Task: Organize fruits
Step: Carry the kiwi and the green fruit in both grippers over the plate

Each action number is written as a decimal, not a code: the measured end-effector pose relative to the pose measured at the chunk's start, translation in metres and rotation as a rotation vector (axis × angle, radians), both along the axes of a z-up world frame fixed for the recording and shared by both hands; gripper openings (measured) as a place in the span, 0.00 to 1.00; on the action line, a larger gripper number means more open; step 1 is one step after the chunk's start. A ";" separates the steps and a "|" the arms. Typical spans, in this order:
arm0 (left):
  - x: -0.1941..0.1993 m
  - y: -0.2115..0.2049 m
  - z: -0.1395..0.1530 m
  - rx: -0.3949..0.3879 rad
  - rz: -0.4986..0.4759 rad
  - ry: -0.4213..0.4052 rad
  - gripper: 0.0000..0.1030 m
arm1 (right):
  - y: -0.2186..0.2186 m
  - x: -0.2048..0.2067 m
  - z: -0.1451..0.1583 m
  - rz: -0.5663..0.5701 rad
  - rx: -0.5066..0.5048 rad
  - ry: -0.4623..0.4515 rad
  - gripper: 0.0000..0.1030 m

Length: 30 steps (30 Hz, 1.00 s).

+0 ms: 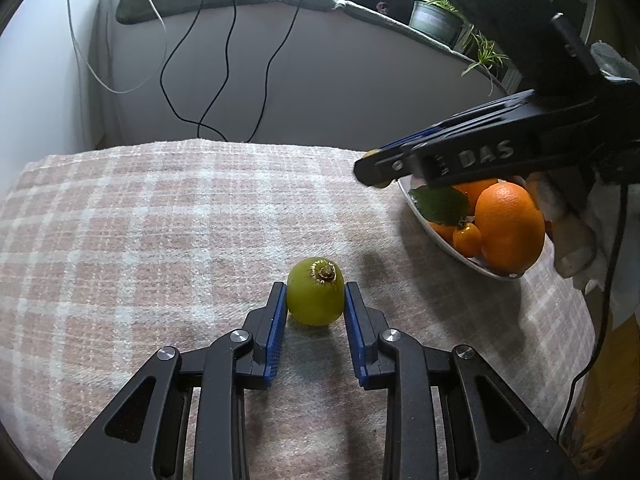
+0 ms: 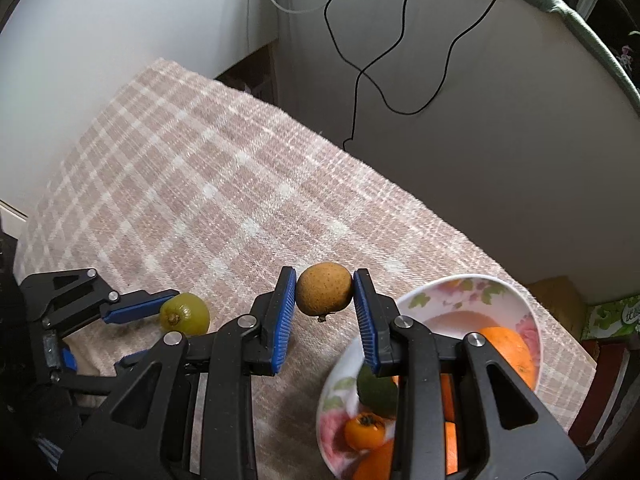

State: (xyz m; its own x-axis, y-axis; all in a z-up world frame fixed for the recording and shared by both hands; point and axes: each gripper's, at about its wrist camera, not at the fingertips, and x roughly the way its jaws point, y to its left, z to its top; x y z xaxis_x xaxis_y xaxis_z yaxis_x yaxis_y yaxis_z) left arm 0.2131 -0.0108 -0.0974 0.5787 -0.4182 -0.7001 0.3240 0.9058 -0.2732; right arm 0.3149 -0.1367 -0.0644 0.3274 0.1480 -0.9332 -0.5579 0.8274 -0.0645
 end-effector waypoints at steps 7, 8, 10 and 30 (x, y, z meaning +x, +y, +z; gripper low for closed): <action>-0.001 -0.012 0.010 -0.006 -0.014 -0.013 0.26 | -0.032 -0.004 0.022 -0.032 0.050 -0.033 0.30; 0.000 -0.015 0.010 -0.006 -0.017 -0.016 0.26 | -0.039 -0.004 0.026 -0.043 0.059 -0.039 0.30; 0.002 -0.021 0.013 -0.006 -0.027 -0.020 0.26 | -0.054 -0.004 0.032 -0.063 0.077 -0.049 0.30; 0.043 -0.081 0.029 -0.004 -0.088 -0.050 0.26 | -0.180 -0.010 0.035 -0.254 0.179 -0.078 0.30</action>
State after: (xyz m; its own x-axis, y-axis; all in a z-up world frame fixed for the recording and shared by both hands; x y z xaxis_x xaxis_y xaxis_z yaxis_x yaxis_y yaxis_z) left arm 0.2565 -0.0917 -0.0684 0.5736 -0.4720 -0.6695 0.4158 0.8719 -0.2585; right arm 0.3053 -0.3166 -0.0292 0.4446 0.2119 -0.8703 -0.3312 0.9417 0.0601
